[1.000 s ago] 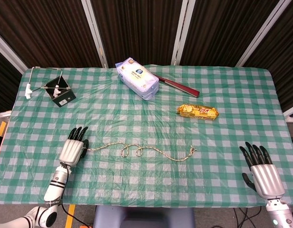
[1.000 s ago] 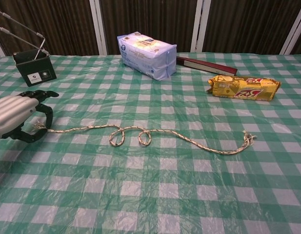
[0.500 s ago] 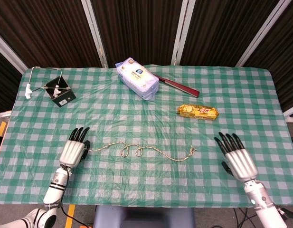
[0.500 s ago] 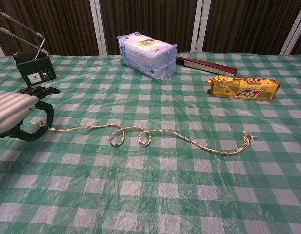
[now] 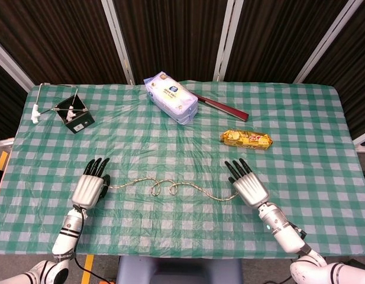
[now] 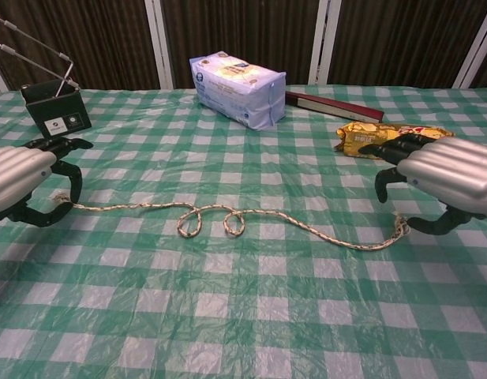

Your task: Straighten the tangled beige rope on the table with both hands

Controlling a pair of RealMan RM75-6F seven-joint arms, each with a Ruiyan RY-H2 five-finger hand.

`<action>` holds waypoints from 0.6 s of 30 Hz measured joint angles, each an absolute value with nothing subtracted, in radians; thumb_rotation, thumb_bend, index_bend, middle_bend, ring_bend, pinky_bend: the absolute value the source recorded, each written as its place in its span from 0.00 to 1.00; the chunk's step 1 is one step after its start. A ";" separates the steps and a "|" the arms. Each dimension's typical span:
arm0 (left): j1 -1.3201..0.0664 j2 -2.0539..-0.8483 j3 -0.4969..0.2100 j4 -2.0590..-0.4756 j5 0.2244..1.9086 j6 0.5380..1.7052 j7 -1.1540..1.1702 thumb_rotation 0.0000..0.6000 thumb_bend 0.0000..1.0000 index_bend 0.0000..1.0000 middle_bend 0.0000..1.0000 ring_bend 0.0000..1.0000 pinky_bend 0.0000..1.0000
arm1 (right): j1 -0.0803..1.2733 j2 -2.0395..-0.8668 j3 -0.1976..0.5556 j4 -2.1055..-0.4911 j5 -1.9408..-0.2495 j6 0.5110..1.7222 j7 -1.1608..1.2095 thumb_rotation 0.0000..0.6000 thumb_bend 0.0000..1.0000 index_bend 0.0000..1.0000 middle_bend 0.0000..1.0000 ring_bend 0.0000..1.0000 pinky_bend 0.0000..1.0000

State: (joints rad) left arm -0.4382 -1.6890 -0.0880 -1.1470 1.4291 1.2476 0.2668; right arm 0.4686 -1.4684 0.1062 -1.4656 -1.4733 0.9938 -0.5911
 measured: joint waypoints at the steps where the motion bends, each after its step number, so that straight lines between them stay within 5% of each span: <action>1: -0.438 -1.689 -0.088 -1.146 1.428 1.247 0.265 1.00 0.46 0.65 0.06 0.00 0.11 | 0.471 -1.472 0.098 -1.463 -1.478 0.993 -0.592 1.00 0.42 0.53 0.00 0.00 0.00; 18: -0.446 -1.685 -0.082 -1.127 1.431 1.234 0.270 1.00 0.46 0.65 0.06 0.00 0.11 | 0.487 -1.547 0.037 -1.362 -1.509 1.024 -0.542 1.00 0.42 0.61 0.00 0.00 0.00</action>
State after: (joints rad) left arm -0.4457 -1.6845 -0.0825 -1.1272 1.4315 1.2337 0.2695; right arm 0.4875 -1.5472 0.0368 -1.3620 -1.5091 1.0239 -0.5419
